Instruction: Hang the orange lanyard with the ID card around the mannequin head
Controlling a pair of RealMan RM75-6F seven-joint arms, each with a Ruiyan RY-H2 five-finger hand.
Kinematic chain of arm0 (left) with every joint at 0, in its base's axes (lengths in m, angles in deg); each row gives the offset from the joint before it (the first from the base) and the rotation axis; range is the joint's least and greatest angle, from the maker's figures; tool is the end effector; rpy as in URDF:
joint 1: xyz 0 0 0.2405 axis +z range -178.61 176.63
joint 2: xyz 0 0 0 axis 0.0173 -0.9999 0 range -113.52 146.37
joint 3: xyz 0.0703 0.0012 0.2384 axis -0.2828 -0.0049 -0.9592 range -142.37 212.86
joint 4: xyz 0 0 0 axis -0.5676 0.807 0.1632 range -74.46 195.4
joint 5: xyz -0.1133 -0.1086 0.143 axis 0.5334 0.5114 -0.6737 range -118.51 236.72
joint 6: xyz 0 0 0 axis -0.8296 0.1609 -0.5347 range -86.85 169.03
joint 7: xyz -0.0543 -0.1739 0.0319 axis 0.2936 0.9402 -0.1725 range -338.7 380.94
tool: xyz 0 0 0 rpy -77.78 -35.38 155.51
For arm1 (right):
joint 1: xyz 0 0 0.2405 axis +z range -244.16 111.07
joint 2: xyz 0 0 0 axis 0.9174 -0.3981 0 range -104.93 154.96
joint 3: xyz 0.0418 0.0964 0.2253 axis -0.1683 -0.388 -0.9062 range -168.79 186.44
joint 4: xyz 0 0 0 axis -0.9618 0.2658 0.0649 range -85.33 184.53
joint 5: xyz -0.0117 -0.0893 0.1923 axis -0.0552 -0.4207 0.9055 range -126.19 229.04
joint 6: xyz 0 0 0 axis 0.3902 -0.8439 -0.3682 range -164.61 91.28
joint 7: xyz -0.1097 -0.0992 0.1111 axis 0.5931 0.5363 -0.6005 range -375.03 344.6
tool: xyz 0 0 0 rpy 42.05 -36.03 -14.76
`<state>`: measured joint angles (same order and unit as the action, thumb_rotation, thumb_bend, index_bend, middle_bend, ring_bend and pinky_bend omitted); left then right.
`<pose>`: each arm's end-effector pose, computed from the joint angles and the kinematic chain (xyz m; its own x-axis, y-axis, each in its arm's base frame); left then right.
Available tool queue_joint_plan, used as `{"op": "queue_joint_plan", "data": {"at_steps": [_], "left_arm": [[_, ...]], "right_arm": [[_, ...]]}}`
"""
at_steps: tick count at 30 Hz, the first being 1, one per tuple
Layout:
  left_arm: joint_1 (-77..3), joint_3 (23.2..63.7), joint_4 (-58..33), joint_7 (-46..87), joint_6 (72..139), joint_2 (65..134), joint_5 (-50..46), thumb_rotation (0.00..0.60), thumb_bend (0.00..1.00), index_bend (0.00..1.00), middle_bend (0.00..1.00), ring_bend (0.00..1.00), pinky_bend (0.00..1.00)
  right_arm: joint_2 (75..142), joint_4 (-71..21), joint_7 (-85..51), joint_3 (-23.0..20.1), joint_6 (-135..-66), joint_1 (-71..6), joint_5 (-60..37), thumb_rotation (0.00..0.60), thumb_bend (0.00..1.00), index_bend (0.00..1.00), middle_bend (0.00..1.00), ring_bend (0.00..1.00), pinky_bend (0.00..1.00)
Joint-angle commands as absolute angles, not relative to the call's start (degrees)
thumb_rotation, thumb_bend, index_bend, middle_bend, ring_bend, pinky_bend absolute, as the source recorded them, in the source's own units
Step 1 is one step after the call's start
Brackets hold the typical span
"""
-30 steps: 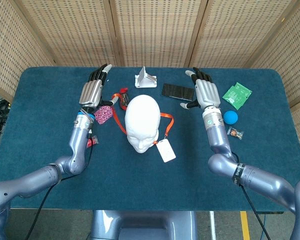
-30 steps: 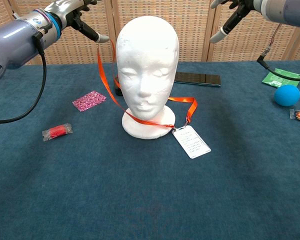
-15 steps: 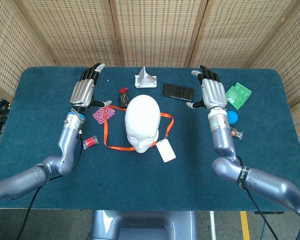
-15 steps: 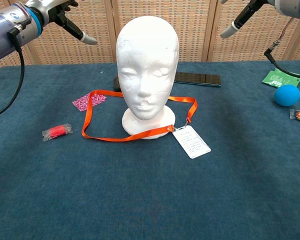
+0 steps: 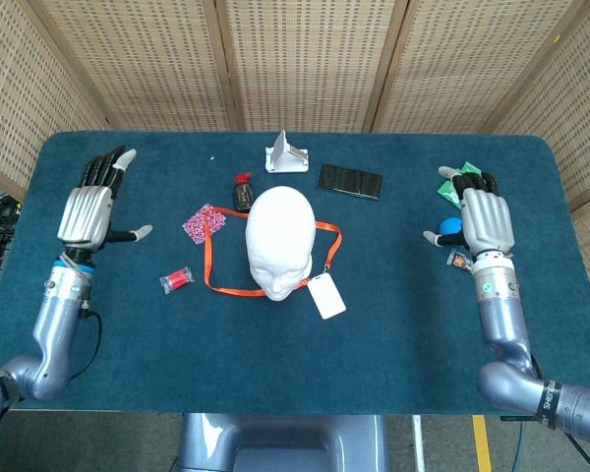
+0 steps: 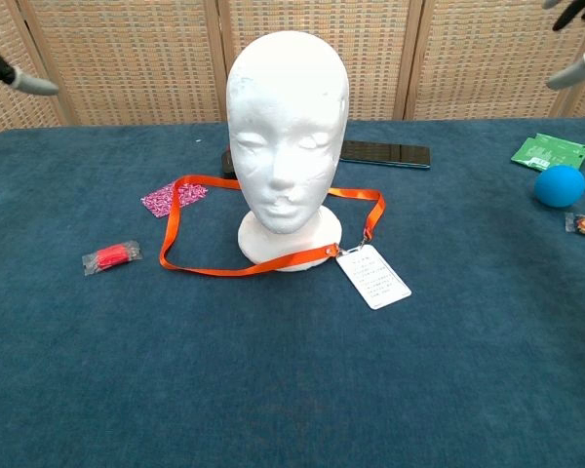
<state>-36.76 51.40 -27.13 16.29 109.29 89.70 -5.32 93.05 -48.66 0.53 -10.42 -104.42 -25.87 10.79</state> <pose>-0.1799 0.4081 0.1226 0.2542 -0.0632 0.9651 0.9503 -0.1690 -0.2613 -0.1736 -0.4175 0.1394 0.2007 -0.0023 0.9796 -0.9784 0.0490 0.2006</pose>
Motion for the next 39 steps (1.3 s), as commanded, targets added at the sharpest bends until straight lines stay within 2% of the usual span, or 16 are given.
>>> {"op": "queue_joint_plan", "data": {"at_steps": [1, 3, 6, 10, 14, 18, 22, 24, 27, 34, 39], "left_arm": [[-30.85, 47.11, -35.72, 11.71, 114.43, 83.81, -6.29, 0.6, 0.0, 0.0, 0.0, 0.0, 0.0], [-28.49, 45.51, -39.46, 9.4, 116.05, 81.26, -5.98, 0.6, 0.0, 0.0, 0.0, 0.0, 0.0], [-25.6, 43.72, -43.28, 6.48, 118.65, 79.21, -5.33, 0.6, 0.0, 0.0, 0.0, 0.0, 0.0], [-20.65, 41.43, -45.44, 5.58, 124.72, 79.0, -6.41, 0.6, 0.0, 0.0, 0.0, 0.0, 0.0], [-16.75, 39.18, -46.11, 5.67, 128.47, 79.05, -8.61, 0.6, 0.0, 0.0, 0.0, 0.0, 0.0], [-15.72, 38.59, -46.18, 4.01, 128.55, 79.35, -8.93, 0.6, 0.0, 0.0, 0.0, 0.0, 0.0], [-15.58, 38.98, -45.79, 4.81, 127.61, 79.44, -9.63, 0.6, 0.0, 0.0, 0.0, 0.0, 0.0], [-15.55, 39.22, -45.64, 5.25, 127.11, 79.43, -9.75, 0.6, 0.0, 0.0, 0.0, 0.0, 0.0], [-15.74, 39.65, -45.26, 5.78, 125.71, 79.36, -9.59, 0.6, 0.0, 0.0, 0.0, 0.0, 0.0], [-15.74, 40.33, -44.6, 7.02, 124.18, 79.27, -9.64, 0.6, 0.0, 0.0, 0.0, 0.0, 0.0], [-15.74, 40.76, -44.37, 7.49, 123.13, 79.18, -9.7, 0.6, 0.0, 0.0, 0.0, 0.0, 0.0]], "right_arm": [[91.59, -51.55, 0.01, -6.62, -106.81, -29.6, 6.28, 0.6, 0.31, 0.16, 0.59, 0.51, 0.45], [91.36, -52.21, 0.03, -4.78, -106.9, -30.99, 4.2, 0.6, 0.45, 0.15, 0.69, 0.63, 0.58], [90.18, -52.61, -1.01, -1.7, -103.34, -31.94, -0.03, 0.6, 0.57, 0.14, 0.75, 0.71, 0.64], [86.51, -52.46, -5.65, 2.82, -92.01, -31.68, -7.0, 0.6, 0.61, 0.11, 0.75, 0.72, 0.65], [87.65, -50.23, -4.34, 6.52, -90.06, -31.8, -16.26, 0.6, 0.64, 0.1, 0.75, 0.73, 0.66], [90.76, -48.65, -3.23, 9.46, -87.75, -31.08, -23.58, 0.6, 0.64, 0.09, 0.76, 0.74, 0.72], [94.01, -47.84, -5.1, 9.44, -85.37, -29.54, -26.56, 0.6, 0.69, 0.15, 0.77, 0.77, 0.85], [94.82, -48.02, -5.95, 8.95, -84.38, -28.76, -26.81, 0.6, 0.75, 0.18, 0.79, 0.79, 0.92], [96.59, -48.25, -5.91, 7.65, -81.7, -26.72, -25.47, 0.6, 0.8, 0.2, 0.81, 0.81, 0.96], [100.68, -46.84, -1.14, 4.9, -79.93, -23.73, -19.53, 0.6, 0.83, 0.2, 0.81, 0.82, 0.99], [103.67, -45.58, 5.2, 4.46, -78.46, -21.09, -12.66, 0.6, 0.83, 0.2, 0.82, 0.82, 0.99]]}}
